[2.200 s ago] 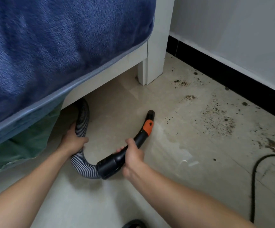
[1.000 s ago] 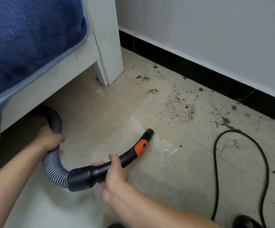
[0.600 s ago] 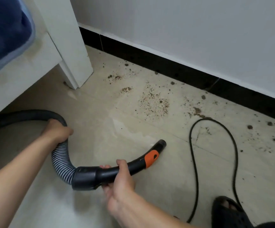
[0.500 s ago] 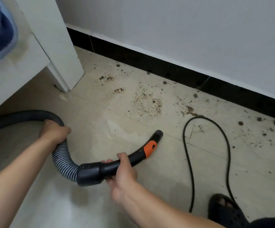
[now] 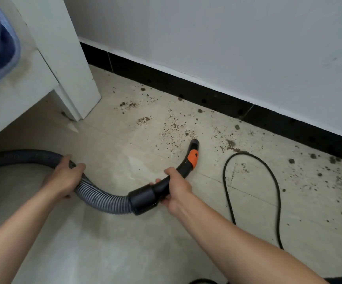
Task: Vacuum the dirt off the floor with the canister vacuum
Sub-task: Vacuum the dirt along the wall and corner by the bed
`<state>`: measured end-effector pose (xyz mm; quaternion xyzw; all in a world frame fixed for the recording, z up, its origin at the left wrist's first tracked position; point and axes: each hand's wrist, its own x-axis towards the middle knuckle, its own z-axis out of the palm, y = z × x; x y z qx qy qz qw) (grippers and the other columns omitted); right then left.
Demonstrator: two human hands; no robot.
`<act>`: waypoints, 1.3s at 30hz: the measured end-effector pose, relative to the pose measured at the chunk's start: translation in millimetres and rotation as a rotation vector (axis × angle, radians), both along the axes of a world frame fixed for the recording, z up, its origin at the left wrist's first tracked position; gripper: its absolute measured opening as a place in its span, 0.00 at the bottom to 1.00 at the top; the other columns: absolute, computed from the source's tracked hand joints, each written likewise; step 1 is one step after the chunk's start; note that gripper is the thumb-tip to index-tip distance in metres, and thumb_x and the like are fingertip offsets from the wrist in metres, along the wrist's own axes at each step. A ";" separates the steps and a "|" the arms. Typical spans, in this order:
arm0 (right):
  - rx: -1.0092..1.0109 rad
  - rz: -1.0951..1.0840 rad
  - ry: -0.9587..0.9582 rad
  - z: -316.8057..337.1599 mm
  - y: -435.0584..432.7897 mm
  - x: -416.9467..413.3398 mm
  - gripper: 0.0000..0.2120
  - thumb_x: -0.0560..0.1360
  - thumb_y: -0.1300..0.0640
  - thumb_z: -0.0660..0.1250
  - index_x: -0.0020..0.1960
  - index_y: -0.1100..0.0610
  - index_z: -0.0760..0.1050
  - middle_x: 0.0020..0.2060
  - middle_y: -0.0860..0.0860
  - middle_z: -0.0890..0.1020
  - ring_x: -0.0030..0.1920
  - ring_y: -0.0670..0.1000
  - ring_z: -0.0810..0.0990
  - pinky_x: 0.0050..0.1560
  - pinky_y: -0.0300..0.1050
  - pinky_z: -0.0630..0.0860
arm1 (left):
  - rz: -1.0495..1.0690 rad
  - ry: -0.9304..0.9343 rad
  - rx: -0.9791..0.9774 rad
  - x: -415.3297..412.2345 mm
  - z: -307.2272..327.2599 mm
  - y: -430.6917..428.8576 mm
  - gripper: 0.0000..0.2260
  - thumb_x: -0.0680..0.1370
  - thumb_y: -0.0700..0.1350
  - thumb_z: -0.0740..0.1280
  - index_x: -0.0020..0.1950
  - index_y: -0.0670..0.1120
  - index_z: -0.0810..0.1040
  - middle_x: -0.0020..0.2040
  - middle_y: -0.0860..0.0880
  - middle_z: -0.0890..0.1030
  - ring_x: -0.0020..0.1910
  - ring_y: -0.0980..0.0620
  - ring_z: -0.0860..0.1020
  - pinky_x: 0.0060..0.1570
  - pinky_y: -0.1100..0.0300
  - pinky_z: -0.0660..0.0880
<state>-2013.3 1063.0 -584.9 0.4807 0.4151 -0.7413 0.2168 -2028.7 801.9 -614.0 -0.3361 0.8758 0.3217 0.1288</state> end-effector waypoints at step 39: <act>0.074 0.345 0.345 10.9 -38.8 -258.5 0.18 0.81 0.50 0.64 0.68 0.57 0.71 0.30 0.56 0.80 0.27 0.53 0.78 0.30 0.46 0.79 | -0.494 0.415 -0.249 -0.9 -4.6 -13.1 0.14 0.62 0.46 0.75 0.37 0.53 0.70 0.31 0.58 0.71 0.32 0.52 0.73 0.30 0.66 0.59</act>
